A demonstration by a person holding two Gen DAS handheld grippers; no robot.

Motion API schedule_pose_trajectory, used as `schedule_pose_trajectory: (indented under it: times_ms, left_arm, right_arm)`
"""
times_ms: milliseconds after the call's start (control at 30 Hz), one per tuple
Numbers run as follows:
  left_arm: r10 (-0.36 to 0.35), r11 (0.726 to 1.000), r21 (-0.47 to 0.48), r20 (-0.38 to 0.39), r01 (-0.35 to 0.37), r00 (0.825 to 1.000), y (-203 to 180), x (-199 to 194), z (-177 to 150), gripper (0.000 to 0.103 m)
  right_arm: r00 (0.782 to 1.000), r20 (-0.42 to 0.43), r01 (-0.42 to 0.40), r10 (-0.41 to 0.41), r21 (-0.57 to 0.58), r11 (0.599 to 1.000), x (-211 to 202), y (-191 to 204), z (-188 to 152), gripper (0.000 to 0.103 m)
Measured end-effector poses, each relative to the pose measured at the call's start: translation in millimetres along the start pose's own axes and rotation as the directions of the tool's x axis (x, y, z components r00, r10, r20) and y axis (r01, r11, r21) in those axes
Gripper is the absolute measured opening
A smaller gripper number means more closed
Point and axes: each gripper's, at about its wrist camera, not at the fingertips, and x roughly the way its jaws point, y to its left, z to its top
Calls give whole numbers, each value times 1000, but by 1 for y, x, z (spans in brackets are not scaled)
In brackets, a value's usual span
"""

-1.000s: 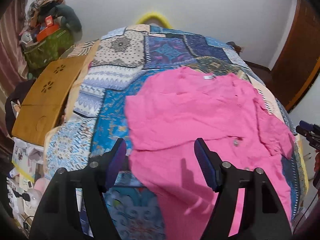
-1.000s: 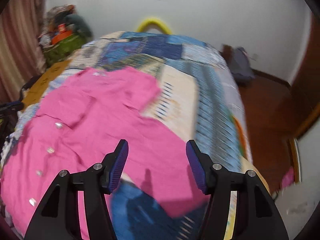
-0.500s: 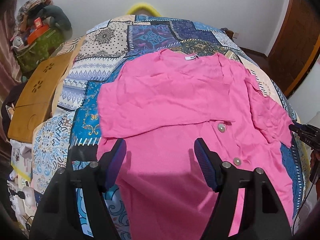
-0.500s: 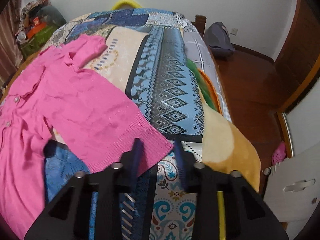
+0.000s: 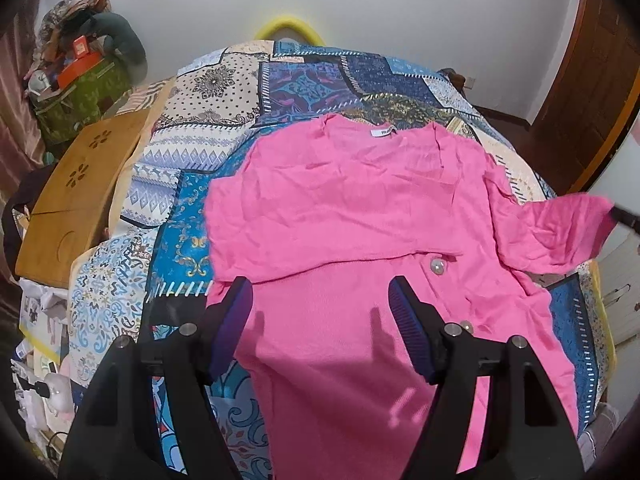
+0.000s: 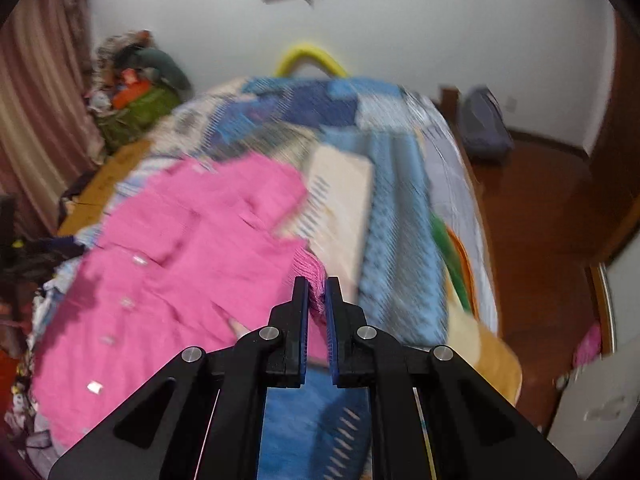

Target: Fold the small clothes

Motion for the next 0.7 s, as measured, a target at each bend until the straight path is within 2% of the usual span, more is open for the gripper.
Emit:
schedule_pose_trajectory:
  times_ms: [133,267,433,700]
  left_arm:
    - [-10,1000,-18,20,11,1000,8,-7,0,70]
    - [-29,999,-44,40,31,999,21,-15,0,70]
    - [-34,997,-67,59,38,998,41,-21,-2,70]
    - [-42,994,-96,47,47,998,76,-14,-10,70]
  right_arm:
    - [996,41,-73,75,-58,996,-13,42,33,7]
    - [988,54,-135,142,-117,984,-7,87,59,7]
    - [981,24,-183,190,-182,966,28,138,79,7]
    - [963,-91,-269,255,-225,936,108,208,92,7]
